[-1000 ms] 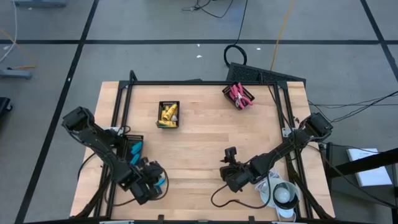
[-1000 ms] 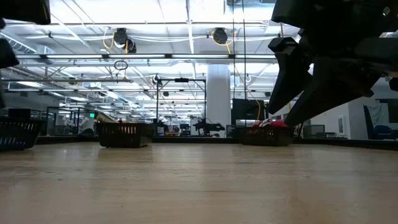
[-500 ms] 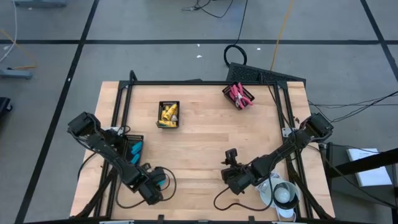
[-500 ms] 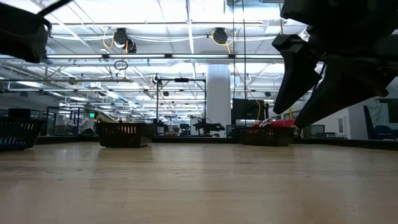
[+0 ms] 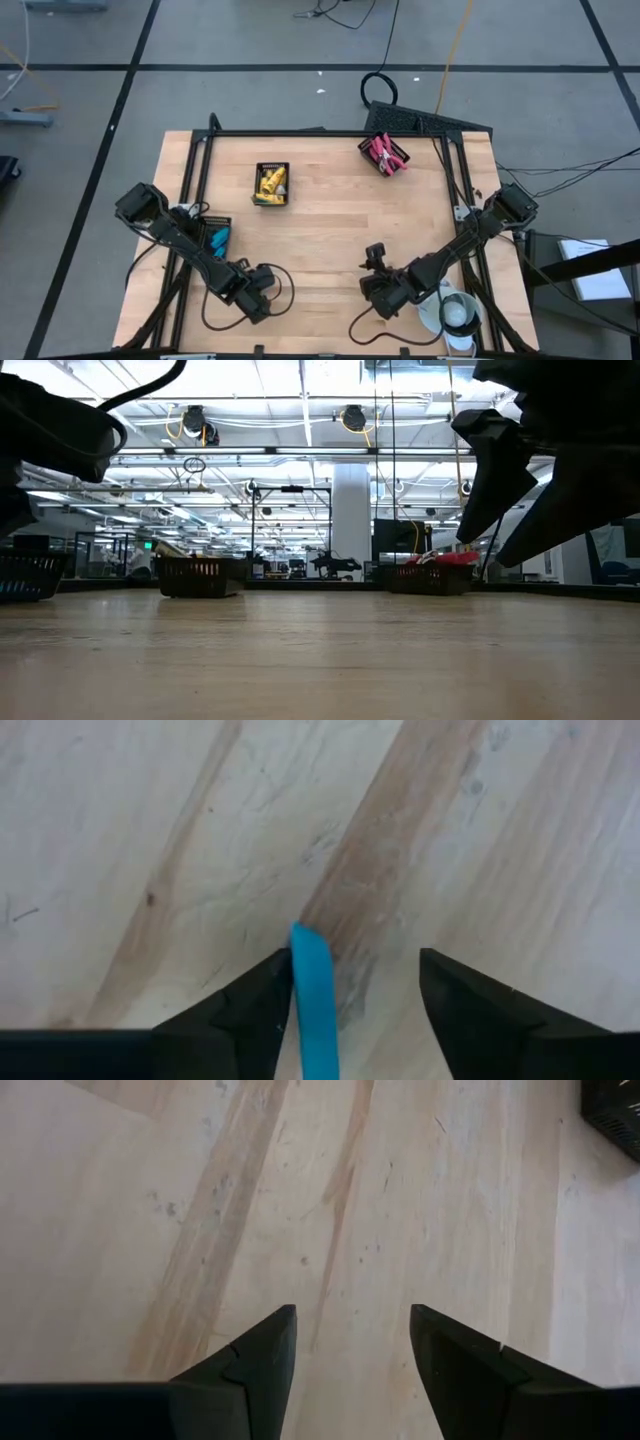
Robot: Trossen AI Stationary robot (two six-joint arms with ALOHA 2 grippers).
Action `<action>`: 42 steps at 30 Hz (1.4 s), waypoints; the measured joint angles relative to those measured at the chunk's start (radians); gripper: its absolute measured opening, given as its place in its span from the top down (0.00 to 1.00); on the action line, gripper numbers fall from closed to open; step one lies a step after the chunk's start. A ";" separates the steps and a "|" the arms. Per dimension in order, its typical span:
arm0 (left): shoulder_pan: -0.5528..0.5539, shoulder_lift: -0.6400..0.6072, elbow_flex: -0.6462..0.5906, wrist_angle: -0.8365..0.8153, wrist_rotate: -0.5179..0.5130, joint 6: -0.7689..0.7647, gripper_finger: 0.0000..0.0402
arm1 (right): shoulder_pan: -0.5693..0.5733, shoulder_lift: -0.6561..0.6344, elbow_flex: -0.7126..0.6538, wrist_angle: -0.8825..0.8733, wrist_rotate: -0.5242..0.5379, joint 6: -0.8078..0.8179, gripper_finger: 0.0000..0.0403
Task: Pick & Place School Supplies
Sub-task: Put the blue eraser into the bottom black bin
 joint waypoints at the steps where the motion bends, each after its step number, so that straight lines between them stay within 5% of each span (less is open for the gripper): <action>1: 0.000 0.001 0.000 -0.006 0.002 -0.010 0.46 | 0.002 0.000 0.000 0.001 0.001 0.002 0.54; 5: -0.011 -0.022 -0.005 -0.052 0.017 -0.045 0.59 | 0.009 0.000 0.000 -0.004 0.023 0.004 0.54; 11: -0.029 -0.037 -0.011 -0.086 0.018 -0.070 0.92 | 0.009 0.000 0.000 -0.004 0.026 0.009 0.54; 18: -0.023 -0.078 -0.003 -0.118 0.024 -0.079 0.92 | 0.009 0.000 0.000 -0.004 0.026 0.011 0.54; 29: -0.035 -0.209 0.133 -0.557 -0.108 -0.142 0.92 | 0.008 0.000 0.000 0.003 0.049 0.008 0.54; 42: -0.036 -0.234 0.129 -0.881 -0.164 -0.223 0.92 | 0.008 0.000 0.000 0.004 0.048 0.010 0.54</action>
